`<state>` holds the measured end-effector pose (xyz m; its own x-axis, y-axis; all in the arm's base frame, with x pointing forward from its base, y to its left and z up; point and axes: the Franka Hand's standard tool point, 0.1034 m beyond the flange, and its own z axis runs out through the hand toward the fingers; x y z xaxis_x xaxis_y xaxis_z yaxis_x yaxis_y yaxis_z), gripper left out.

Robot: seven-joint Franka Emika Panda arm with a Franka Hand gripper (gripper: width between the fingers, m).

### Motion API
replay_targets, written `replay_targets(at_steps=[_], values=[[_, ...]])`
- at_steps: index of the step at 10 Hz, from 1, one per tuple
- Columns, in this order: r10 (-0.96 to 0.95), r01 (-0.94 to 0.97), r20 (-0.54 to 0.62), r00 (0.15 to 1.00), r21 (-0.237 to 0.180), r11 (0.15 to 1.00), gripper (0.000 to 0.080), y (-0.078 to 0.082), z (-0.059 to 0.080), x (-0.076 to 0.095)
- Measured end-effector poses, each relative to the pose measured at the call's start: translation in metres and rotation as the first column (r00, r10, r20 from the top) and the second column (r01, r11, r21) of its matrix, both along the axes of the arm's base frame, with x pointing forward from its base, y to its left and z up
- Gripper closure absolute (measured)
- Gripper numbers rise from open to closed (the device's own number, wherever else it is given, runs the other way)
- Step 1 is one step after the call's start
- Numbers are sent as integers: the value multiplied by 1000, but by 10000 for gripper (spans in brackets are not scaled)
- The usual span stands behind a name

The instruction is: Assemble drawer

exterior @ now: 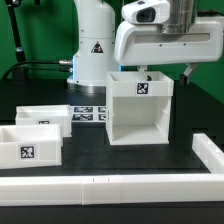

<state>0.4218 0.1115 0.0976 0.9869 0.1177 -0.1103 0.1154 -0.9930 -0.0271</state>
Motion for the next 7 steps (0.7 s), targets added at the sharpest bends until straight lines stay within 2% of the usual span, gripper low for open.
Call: replay_targets(at_steps=[1, 2, 3, 4, 7], values=[[0, 0, 0, 1000, 0, 1000, 403, 0, 0, 0], [0, 0, 0, 1000, 0, 1000, 403, 0, 0, 0], [0, 0, 0, 1000, 0, 1000, 588, 0, 0, 0], [0, 0, 0, 1000, 0, 1000, 724, 0, 0, 0], [1, -1, -1, 1000, 0, 1000, 763, 0, 0, 0]])
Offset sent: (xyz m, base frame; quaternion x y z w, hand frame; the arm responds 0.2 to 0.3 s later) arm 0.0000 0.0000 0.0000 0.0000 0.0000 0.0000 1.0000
